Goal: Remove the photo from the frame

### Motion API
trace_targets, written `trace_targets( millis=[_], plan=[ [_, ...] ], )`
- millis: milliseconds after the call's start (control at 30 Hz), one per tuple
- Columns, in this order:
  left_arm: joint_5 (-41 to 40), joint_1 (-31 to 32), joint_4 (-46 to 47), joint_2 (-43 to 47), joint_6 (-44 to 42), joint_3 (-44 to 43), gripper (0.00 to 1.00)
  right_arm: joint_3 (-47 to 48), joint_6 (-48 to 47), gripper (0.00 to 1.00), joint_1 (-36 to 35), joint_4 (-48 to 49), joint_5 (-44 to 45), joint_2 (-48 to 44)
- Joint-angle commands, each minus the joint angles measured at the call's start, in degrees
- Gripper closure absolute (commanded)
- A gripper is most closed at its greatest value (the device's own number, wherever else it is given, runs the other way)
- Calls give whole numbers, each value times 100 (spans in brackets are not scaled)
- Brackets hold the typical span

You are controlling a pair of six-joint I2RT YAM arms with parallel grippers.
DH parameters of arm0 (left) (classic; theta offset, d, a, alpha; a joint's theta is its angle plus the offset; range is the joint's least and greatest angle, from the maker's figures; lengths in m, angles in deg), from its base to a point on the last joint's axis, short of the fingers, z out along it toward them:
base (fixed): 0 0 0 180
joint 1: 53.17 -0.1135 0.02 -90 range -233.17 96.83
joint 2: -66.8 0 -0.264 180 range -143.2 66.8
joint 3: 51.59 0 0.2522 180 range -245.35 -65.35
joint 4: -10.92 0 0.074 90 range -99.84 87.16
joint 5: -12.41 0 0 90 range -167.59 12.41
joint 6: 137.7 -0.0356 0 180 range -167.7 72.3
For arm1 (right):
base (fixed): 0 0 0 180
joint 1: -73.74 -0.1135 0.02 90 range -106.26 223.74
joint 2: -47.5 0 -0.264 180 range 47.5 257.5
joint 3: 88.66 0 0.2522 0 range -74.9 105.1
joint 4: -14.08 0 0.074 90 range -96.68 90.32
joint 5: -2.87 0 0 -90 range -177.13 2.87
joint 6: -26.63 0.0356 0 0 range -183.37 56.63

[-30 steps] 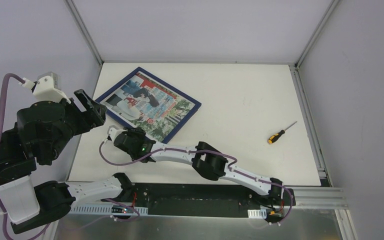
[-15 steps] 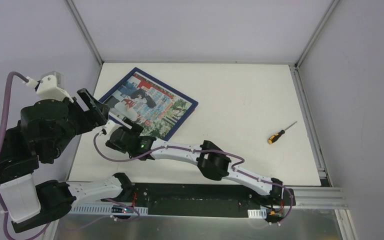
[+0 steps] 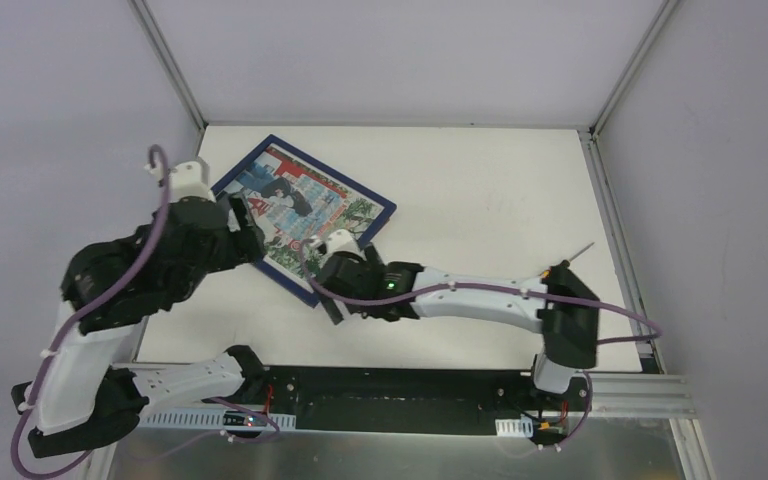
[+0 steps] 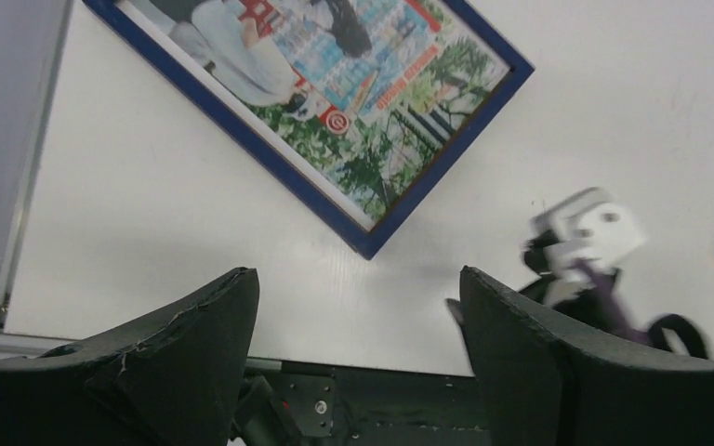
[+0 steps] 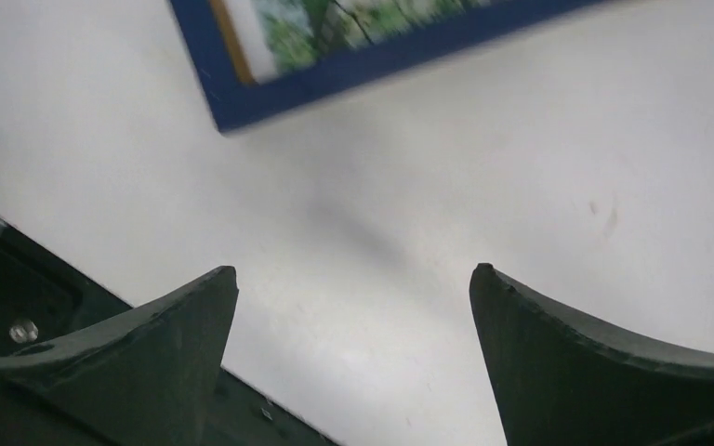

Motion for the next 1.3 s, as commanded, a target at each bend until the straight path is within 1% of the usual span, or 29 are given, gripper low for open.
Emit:
trace_targets(
  millis=[0,67,133,167,200,267,300,367,500,567,633,733,833,933,967,1100,1267],
  plan=[
    [518,-33,1052,-86,523,1276,18,-1545,1845,1,418,-830,-579,-1575],
    [588,-66,1605,-143,822,1952,15,-2165,2174,1,538,-1013,-806,-2173],
    [889,-308,2196,-368,999,2490,13,-2633,2390,1,613,-1326,-806,-2658],
    [1178,-521,2467,-518,1082,2703,12,-2761,2463,1,665,-1482,-766,-2870],
    [1510,-926,2671,-711,1269,2906,11,-2862,2540,1,715,-1730,-697,-3063],
    [2186,-1515,2883,-1149,1575,3062,11,-3031,2600,1,859,-1995,-618,-3378],
    [2350,-1732,2898,-1371,1693,3078,11,-3111,2589,1,952,-2066,-606,-3533],
    [2384,-2049,2900,-1688,1961,3131,10,-3253,2433,1,1133,-2135,-675,-3873],
    [2975,-2985,3297,-1877,2476,3694,12,-3348,2120,1,1580,-2351,-898,-4506],
    [3130,-3441,3656,-1844,2495,4044,16,-3401,1993,1,1764,-2416,-919,-4741],
    [3205,-3800,3840,-1800,2528,4238,17,-3433,1957,1,1907,-2500,-945,-4937],
    [3327,-4212,4158,-1764,2371,4479,14,-3499,1970,1,1980,-2498,-988,-5185],
    [3631,-4701,4218,-2030,2332,4685,12,-3513,1927,1,2049,-2467,-913,-5284],
    [3625,-4866,4232,-2290,2187,4737,12,-3524,1874,1,2207,-2410,-952,-5276],
    [3605,-5010,4250,-2350,2116,4748,12,-3531,1853,1,2263,-2402,-991,-5258],
    [3674,-5297,4309,-2474,1939,4848,14,-3556,1838,1,2378,-2354,-1081,-5243],
    [3850,-5532,4689,-2708,1628,5137,14,-3595,1840,1,2420,-2281,-1106,-5224]
  ],
)
